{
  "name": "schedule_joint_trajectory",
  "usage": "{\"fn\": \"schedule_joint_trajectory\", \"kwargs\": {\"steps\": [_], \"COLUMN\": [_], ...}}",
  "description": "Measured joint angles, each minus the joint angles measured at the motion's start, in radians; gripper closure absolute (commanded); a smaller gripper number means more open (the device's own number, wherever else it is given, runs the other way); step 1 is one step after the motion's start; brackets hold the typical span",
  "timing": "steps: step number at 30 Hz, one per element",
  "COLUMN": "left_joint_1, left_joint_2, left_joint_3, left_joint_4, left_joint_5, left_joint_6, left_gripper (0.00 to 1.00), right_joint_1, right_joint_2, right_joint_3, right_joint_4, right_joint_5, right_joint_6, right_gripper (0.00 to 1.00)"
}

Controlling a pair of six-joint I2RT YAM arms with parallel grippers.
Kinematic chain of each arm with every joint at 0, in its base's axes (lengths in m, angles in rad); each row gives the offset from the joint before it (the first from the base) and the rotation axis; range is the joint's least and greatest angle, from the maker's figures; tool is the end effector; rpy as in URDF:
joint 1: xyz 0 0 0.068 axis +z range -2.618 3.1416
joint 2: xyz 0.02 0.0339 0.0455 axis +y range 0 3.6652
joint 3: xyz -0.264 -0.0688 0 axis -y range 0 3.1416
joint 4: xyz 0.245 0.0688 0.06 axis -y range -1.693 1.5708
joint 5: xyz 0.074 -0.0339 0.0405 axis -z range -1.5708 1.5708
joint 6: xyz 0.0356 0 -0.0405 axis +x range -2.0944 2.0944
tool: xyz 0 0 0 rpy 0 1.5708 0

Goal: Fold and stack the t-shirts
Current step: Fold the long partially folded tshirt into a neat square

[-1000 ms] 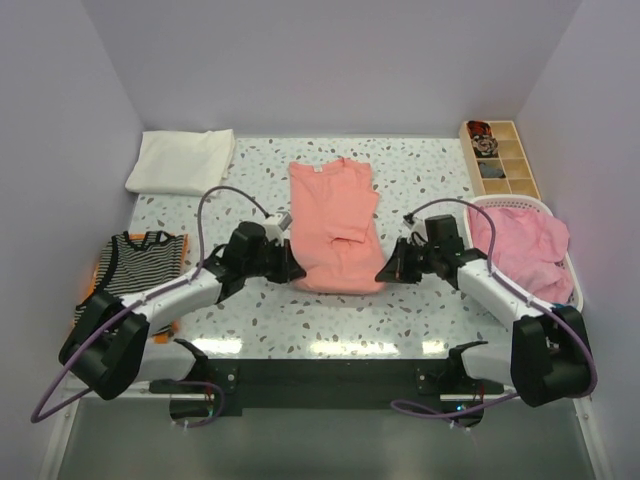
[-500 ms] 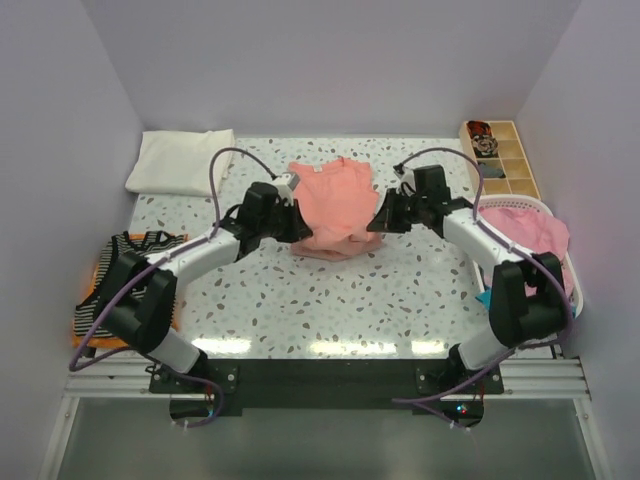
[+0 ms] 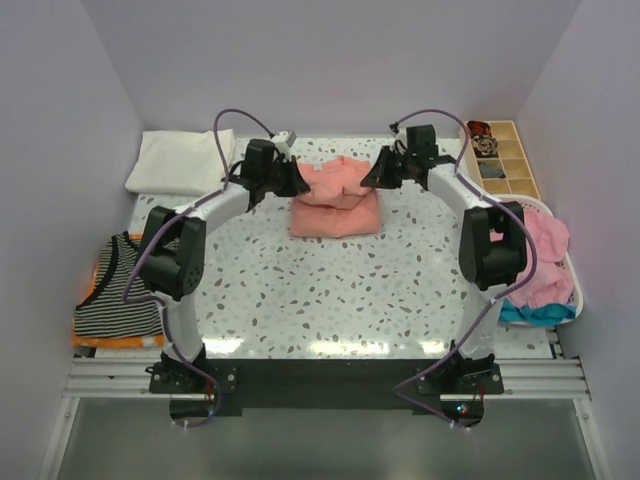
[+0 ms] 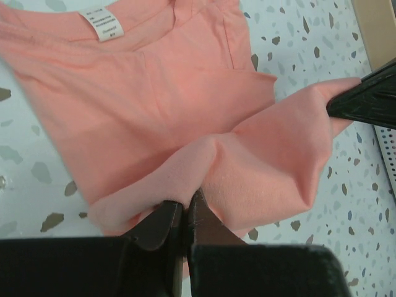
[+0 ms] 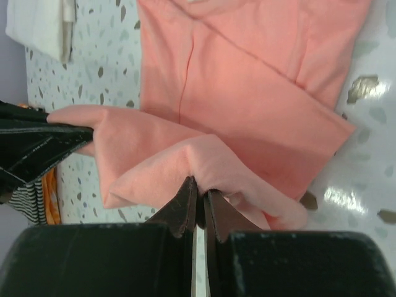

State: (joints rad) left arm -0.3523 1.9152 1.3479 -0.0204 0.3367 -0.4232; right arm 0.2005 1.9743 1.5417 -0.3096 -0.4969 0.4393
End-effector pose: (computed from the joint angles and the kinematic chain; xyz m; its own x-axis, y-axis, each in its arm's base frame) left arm 0.4066 -0.1620 0.2213 -0.7142 -0.1504 -0.6836 0.3185 0.7998 -0.5088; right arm 0.4365 0.1060 0.2369 -0.8204 0.2148 -0.5300 -0.1883 0.7736 0.6051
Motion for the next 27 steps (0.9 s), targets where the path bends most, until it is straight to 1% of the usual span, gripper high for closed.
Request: {"fn": "schedule_joint_trajectory", "kwargs": {"steps": [9,10,11,12,13,14,16,20,22,25,27], "left_joint_1": [0.056,0.066,0.072,0.079,0.087,0.096,0.117,0.187,0.225,0.263,0.269], "left_joint_2": [0.197,0.229,0.250,0.274,0.299,0.320,0.351,0.360,0.356,0.327,0.291], "left_joint_3": [0.189,0.228,0.252,0.278,0.304,0.325,0.345,0.327,0.327,0.313,0.287], "left_joint_4": [0.003,0.004,0.009,0.015,0.026,0.040,0.090,0.195,0.217,0.215,0.214], "left_joint_5": [0.071,0.082,0.086,0.092,0.098,0.102,0.106,0.103,0.087,0.063,0.064], "left_joint_6": [-0.003,-0.003,-0.004,-0.006,-0.011,-0.015,-0.040,-0.109,-0.115,-0.107,-0.106], "left_gripper": [1.00,1.00,0.94,0.80,0.39,0.27,0.00,0.00,0.00,0.00,0.00], "right_joint_1": [-0.022,-0.027,-0.030,-0.034,-0.037,-0.040,-0.048,-0.065,-0.083,-0.122,-0.149], "right_joint_2": [0.293,0.338,0.372,0.414,0.454,0.492,0.560,0.645,0.651,0.591,0.539], "right_joint_3": [0.362,0.416,0.457,0.507,0.547,0.588,0.652,0.720,0.716,0.597,0.516], "right_joint_4": [-0.008,-0.009,-0.005,0.006,0.023,0.043,0.114,0.256,0.320,0.443,0.462], "right_joint_5": [-0.032,-0.040,-0.045,-0.049,-0.050,-0.055,-0.056,-0.057,-0.063,-0.060,-0.051], "right_joint_6": [0.019,0.026,0.031,0.040,0.050,0.060,0.084,0.136,0.169,0.193,0.194], "right_gripper": [0.95,0.88,0.77,0.66,0.56,0.43,0.41,0.39,0.39,0.37,0.37]}}
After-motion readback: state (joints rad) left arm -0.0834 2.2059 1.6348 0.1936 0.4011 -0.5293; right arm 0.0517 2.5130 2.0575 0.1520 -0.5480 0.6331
